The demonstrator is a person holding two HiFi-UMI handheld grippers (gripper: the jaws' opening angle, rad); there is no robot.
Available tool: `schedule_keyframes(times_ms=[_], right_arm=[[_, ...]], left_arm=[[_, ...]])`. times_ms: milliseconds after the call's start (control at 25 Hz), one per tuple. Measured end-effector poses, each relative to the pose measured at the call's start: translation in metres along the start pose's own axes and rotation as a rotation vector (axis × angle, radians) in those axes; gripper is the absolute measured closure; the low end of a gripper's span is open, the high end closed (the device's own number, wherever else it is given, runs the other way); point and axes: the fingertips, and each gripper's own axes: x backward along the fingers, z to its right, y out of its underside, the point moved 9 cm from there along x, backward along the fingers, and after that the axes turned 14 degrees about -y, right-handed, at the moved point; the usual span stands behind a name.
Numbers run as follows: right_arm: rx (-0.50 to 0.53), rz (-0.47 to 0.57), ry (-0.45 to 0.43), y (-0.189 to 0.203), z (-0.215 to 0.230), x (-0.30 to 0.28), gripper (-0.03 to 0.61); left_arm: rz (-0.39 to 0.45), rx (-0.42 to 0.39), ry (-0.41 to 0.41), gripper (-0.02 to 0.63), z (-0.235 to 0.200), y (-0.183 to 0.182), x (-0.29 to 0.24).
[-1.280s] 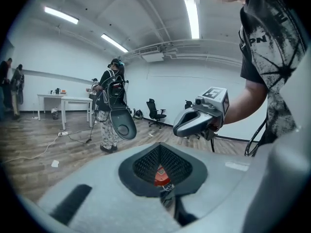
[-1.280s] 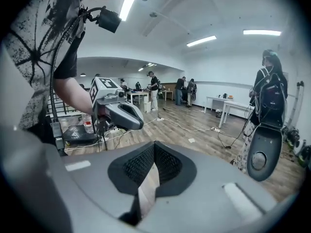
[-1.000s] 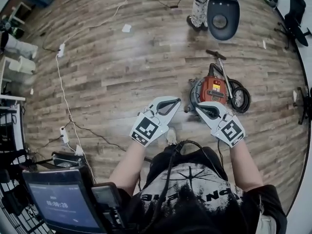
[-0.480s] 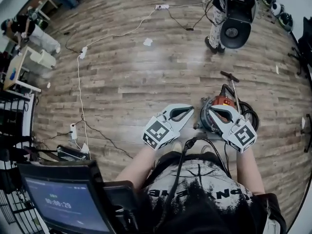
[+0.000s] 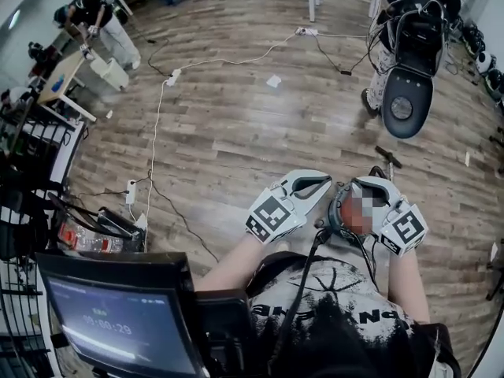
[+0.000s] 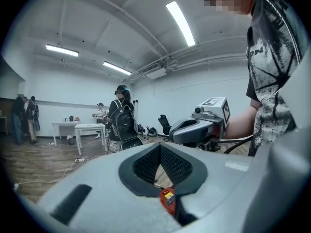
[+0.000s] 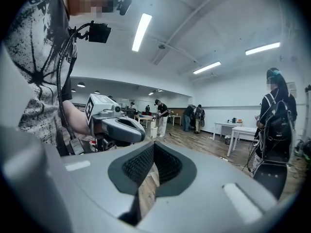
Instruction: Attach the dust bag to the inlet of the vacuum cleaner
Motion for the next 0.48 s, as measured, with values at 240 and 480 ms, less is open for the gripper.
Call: schedule_keyframes(times_ms=[240, 480], right_arm=[[0.003, 0.004, 0.015, 0.014, -0.002, 0.029, 0.572], [0.001, -0.03, 0.049, 0.025, -0.006, 0.057, 0.572]], left_arm=[[-0.006, -0.021, -0.007, 0.612, 0.035, 0.002, -0.015], [-0.016, -0.034, 0.019, 0.612, 0.06, 0.003, -0.028]])
